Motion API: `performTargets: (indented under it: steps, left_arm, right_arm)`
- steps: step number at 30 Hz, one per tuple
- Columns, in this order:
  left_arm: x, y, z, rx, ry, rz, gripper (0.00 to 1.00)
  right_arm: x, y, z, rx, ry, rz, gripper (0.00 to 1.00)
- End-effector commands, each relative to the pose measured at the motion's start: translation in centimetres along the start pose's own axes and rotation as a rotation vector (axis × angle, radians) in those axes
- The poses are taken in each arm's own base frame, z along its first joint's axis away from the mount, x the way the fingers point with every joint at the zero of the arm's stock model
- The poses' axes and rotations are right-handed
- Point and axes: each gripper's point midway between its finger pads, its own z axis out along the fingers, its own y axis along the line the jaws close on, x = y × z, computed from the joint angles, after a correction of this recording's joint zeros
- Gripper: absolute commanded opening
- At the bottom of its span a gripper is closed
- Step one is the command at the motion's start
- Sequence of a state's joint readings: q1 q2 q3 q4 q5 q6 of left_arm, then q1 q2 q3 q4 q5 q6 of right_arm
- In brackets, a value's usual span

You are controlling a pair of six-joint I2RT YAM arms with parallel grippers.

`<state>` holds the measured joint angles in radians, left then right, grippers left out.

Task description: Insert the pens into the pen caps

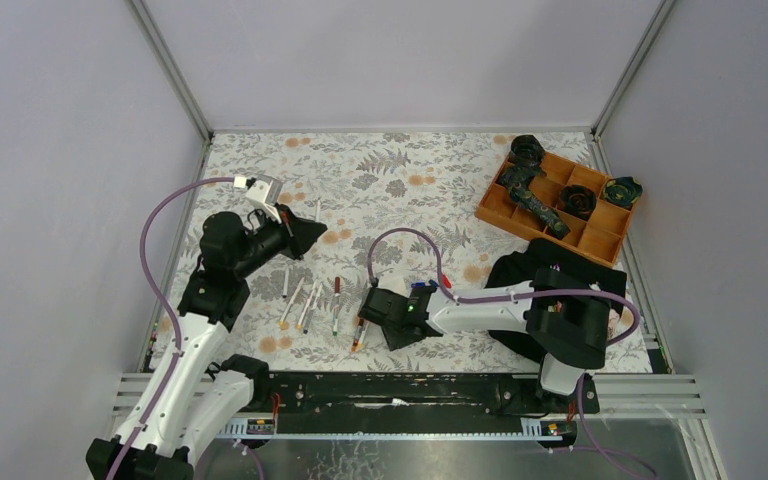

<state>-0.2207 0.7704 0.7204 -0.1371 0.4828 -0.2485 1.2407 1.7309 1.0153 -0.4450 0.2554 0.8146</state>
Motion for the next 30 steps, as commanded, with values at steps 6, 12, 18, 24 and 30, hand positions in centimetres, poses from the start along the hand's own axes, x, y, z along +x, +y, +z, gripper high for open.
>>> performTargets:
  steps: [6,12,18,24,30]
  left_arm:
    - [-0.9,0.1,0.1,-0.001,-0.049,0.005,0.00]
    - [-1.4,0.0,0.4,-0.003,-0.069,-0.029,0.00]
    - [-3.3,-3.4,1.5,0.200,-0.147,-0.101,0.00]
    - [-3.3,-8.7,2.2,0.420,-0.137,-0.084,0.00]
    - [-1.9,-10.8,1.5,0.538,-0.091,-0.068,0.00]
  right_arm:
    - [1.6,-3.8,1.4,0.176,0.042,-0.003,0.13]
    - [-1.6,-4.4,-0.7,0.107,-0.024,0.056,0.00]
    - [-8.8,-5.6,-4.8,-0.055,-0.200,0.092,0.00]
    - [-16.3,-7.6,-10.1,-0.232,-0.411,0.184,0.00]
    - [-22.1,-6.5,-19.3,-0.421,-0.728,0.232,0.00]
